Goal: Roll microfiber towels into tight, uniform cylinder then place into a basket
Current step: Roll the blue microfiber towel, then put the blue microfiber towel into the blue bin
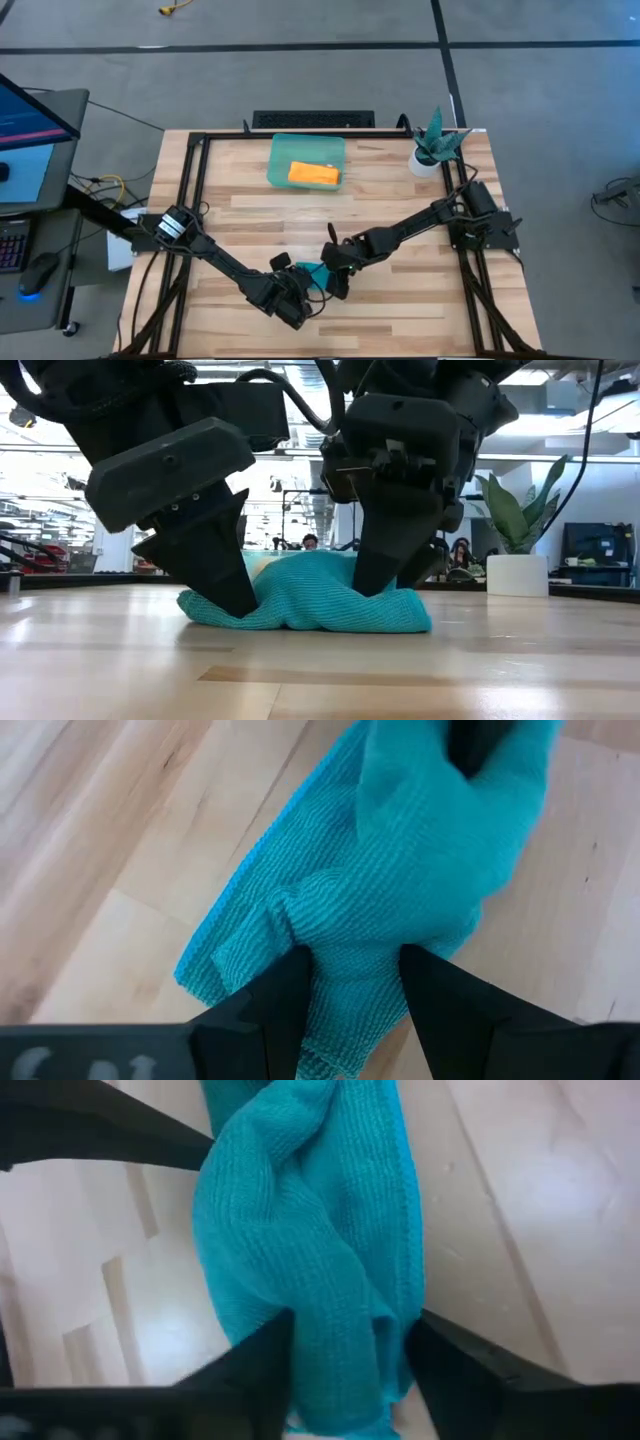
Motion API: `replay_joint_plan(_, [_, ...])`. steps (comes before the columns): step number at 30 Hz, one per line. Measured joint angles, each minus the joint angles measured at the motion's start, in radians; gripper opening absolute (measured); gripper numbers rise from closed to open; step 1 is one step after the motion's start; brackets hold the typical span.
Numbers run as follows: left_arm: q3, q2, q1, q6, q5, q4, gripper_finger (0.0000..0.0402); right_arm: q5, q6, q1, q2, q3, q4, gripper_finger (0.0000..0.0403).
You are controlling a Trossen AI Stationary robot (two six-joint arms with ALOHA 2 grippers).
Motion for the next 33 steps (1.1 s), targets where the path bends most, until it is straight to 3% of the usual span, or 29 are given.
replay_joint_plan(7, [0.01, -0.002, -0.006, 0.043, -0.038, -0.055, 0.0157, -0.016, -0.001, 0.0, 0.003, 0.002, -0.004, 0.005])
replay_joint_plan(9, [0.022, -0.007, -0.015, 0.044, -0.042, -0.1, 0.0157, -0.021, -0.01, 0.0, 0.003, 0.002, -0.001, 0.0024])
replay_joint_plan(17, [0.104, -0.013, -0.074, 0.005, -0.057, -0.356, 0.0157, -0.004, -0.017, 0.004, -0.002, 0.002, 0.0, 0.0032])
replay_joint_plan(27, [0.144, -0.014, -0.189, -0.322, 0.04, -0.892, 0.0155, 0.069, -0.062, 0.027, -0.07, -0.007, -0.078, 0.0024])
replay_joint_plan(30, [0.12, -0.019, -0.228, -0.421, 0.028, -0.943, 0.0142, 0.093, -0.061, 0.034, -0.081, -0.007, -0.103, 0.0024])
replay_joint_plan(33, [0.073, -0.044, -0.251, -0.462, -0.019, -0.889, 0.0119, 0.1, -0.057, 0.039, -0.082, -0.006, -0.11, 0.0024])
